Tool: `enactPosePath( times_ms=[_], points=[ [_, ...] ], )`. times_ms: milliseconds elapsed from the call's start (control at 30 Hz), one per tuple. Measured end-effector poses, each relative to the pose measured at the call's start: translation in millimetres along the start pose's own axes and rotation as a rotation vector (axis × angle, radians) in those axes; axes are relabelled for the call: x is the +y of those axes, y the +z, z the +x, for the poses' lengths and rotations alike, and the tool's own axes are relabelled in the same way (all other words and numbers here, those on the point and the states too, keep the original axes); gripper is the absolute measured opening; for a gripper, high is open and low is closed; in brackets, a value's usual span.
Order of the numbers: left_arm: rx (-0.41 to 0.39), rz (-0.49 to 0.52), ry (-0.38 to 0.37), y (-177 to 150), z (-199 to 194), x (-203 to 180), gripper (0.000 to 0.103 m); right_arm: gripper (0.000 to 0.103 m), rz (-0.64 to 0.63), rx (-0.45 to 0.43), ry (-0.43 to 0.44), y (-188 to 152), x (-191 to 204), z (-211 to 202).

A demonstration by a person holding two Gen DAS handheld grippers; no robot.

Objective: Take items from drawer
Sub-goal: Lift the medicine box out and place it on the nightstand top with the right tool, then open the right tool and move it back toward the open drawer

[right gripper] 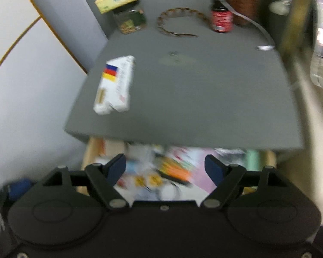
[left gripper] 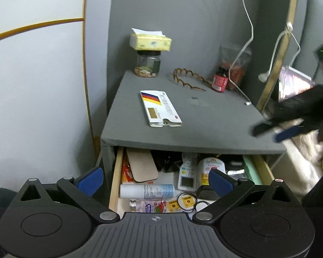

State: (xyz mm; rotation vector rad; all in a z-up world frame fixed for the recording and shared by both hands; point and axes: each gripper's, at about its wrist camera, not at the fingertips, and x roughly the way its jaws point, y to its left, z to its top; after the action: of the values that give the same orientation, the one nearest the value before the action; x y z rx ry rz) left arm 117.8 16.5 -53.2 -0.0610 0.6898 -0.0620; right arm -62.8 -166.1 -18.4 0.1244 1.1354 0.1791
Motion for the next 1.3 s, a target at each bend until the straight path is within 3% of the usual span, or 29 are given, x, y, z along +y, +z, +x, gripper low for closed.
enactPosePath(
  times_ms=[233, 367, 533, 667, 867, 1067, 1167, 1300],
  points=[
    [-0.004, 0.138, 0.015, -4.2, 8.7, -30.8, 0.103, 0.079, 0.010, -0.050, -0.001, -28.1, -45.7, -11.0],
    [-0.033, 0.100, 0.000, -6.7, 7.6, -29.9, 0.103, 0.079, 0.124, -0.111, 0.182, -41.8, -63.1, 7.6],
    [-0.045, 0.047, -0.001, -4.0, 3.3, -21.4, 0.103, 0.078, 0.179, -0.071, 0.218, -77.5, -74.6, 32.5],
    [-0.049, -0.017, 0.000, -1.3, 1.4, -11.9, 0.103, 0.080, 0.132, -0.081, 0.251, -79.1, -65.5, 34.4],
    [-0.042, -0.074, -0.029, 4.4, 1.9, -3.8, 0.103, 0.080, 0.069, -0.090, 0.177, -85.8, -52.1, 38.5],
    [-0.023, -0.056, -0.067, 6.2, 0.0, -1.4, 0.103, 0.080, -0.026, -0.050, 0.132, -88.8, -38.4, 46.8],
    [-0.036, -0.075, -0.057, 2.7, -3.0, -0.5, 0.103, 0.080, -0.058, -0.022, 0.158, -95.0, -31.9, 51.7],
    [-0.052, -0.053, -0.056, 1.8, -7.8, -3.6, 0.103, 0.080, -0.210, -0.009, 0.222, -84.0, -8.5, 58.6]
  ],
)
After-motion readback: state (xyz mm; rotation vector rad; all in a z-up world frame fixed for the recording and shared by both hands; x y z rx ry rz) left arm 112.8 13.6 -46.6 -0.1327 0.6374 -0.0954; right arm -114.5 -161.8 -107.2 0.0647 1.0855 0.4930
